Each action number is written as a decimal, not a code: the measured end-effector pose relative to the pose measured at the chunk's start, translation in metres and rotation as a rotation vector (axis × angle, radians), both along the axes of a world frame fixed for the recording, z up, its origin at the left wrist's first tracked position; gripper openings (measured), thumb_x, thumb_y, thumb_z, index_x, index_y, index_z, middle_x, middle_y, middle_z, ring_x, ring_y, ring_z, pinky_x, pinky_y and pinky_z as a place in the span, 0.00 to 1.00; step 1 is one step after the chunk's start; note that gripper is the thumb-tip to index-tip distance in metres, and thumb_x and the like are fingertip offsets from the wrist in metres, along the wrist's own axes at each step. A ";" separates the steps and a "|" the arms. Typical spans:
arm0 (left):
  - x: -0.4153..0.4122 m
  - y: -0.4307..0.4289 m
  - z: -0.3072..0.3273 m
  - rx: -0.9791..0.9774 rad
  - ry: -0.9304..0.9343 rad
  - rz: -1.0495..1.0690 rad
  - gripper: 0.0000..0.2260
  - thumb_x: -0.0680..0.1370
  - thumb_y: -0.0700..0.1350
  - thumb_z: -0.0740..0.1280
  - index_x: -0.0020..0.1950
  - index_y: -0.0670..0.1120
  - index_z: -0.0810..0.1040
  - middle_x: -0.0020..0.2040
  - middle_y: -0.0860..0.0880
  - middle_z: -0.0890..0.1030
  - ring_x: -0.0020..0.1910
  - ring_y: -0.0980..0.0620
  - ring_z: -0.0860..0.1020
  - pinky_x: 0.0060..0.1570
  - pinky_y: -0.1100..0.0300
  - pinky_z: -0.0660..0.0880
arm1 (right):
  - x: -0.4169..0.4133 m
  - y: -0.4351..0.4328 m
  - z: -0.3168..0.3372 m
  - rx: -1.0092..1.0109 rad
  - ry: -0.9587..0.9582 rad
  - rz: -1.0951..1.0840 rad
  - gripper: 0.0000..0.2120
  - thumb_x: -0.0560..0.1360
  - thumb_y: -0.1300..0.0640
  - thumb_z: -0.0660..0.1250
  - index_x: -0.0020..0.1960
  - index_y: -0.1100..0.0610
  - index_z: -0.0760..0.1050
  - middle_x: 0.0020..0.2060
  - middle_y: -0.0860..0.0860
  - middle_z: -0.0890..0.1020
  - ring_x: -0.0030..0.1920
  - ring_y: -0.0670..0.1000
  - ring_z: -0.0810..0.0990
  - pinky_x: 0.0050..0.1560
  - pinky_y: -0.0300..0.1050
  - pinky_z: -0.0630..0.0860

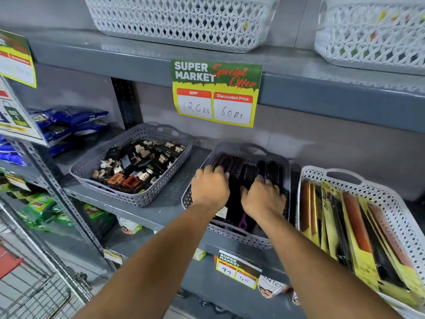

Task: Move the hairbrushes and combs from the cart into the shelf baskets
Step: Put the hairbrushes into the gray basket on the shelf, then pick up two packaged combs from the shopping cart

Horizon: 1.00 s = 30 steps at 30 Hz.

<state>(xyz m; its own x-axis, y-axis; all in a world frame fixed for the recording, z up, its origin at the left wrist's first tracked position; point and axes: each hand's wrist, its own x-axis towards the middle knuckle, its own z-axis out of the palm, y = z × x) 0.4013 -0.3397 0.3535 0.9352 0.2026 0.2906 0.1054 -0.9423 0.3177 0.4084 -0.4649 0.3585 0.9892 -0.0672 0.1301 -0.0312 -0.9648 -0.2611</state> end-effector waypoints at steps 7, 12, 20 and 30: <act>-0.038 0.067 0.020 0.124 -0.201 0.064 0.22 0.78 0.50 0.54 0.66 0.40 0.73 0.64 0.37 0.75 0.65 0.35 0.70 0.61 0.43 0.68 | -0.009 0.041 0.026 -0.057 -0.173 0.290 0.28 0.79 0.45 0.57 0.73 0.60 0.64 0.73 0.55 0.68 0.74 0.57 0.61 0.72 0.57 0.60; -0.093 0.136 0.026 0.102 -0.138 0.238 0.24 0.82 0.50 0.51 0.76 0.43 0.59 0.78 0.41 0.58 0.78 0.41 0.51 0.74 0.46 0.50 | -0.034 0.109 0.031 -0.043 -0.200 0.480 0.29 0.80 0.44 0.53 0.76 0.59 0.59 0.77 0.55 0.60 0.77 0.55 0.53 0.74 0.56 0.52; -0.215 0.260 0.006 0.095 -0.062 0.585 0.25 0.82 0.49 0.49 0.78 0.44 0.53 0.79 0.41 0.54 0.78 0.41 0.49 0.74 0.46 0.49 | -0.101 0.245 0.008 -0.011 -0.157 0.775 0.32 0.80 0.43 0.54 0.78 0.59 0.55 0.78 0.54 0.56 0.78 0.54 0.51 0.75 0.56 0.49; -0.338 0.363 -0.094 -0.038 0.111 0.900 0.26 0.82 0.51 0.49 0.77 0.42 0.52 0.78 0.39 0.54 0.77 0.40 0.51 0.75 0.46 0.50 | -0.187 0.367 -0.076 -0.124 -0.049 1.128 0.33 0.80 0.44 0.54 0.79 0.59 0.51 0.79 0.55 0.52 0.78 0.55 0.48 0.75 0.57 0.46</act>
